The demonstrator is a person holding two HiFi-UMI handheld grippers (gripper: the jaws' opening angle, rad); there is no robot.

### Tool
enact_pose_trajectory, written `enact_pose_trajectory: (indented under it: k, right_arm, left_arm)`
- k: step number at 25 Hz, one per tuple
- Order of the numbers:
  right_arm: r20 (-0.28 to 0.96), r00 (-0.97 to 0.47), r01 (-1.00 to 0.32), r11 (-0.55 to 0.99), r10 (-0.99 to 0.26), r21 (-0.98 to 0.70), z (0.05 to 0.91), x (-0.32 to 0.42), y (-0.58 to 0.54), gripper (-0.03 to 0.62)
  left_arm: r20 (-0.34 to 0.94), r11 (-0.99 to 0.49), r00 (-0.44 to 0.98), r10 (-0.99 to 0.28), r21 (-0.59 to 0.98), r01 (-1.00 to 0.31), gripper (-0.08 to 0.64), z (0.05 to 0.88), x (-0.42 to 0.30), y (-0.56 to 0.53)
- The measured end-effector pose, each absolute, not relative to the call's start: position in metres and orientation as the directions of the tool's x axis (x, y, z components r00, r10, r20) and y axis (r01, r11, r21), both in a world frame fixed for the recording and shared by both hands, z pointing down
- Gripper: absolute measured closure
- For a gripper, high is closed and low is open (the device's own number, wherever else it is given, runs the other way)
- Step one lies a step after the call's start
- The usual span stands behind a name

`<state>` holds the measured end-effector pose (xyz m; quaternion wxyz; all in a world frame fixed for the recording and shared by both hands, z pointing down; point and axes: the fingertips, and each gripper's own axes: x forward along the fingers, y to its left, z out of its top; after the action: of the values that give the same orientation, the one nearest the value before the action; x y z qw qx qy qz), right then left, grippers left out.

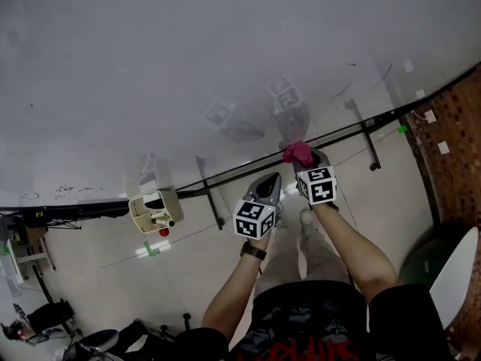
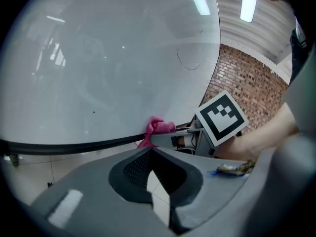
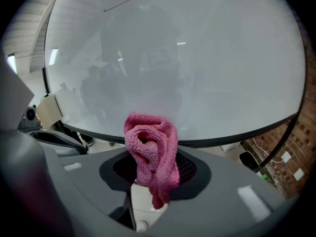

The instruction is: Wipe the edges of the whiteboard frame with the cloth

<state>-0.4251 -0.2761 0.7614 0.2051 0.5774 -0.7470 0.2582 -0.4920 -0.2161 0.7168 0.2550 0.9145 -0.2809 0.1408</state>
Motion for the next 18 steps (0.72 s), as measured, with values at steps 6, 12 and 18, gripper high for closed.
enact_pose_trajectory:
  k: [6, 12, 18]
  right_arm:
    - [0.603, -0.211, -0.977, 0.142, -0.77, -0.16, 0.752, -0.396, -0.27, 0.444]
    - [0.602, -0.229, -0.973, 0.156, -0.765, -0.171, 0.746, -0.366, -0.267, 0.443]
    - [0.612, -0.252, -0.965, 0.143, -0.75, -0.222, 0.752, -0.31, -0.265, 0.443]
  left_arm:
    - [0.403, -0.741, 0.826, -0.395, 0.391, -0.545, 0.558, 0.712, -0.465, -0.208]
    - [0.42, -0.729, 0.829, -0.37, 0.422, -0.539, 0.558, 0.712, -0.433, -0.199]
    - [0.458, -0.72, 0.803, -0.381, 0.398, -0.568, 0.558, 0.714, -0.384, -0.194]
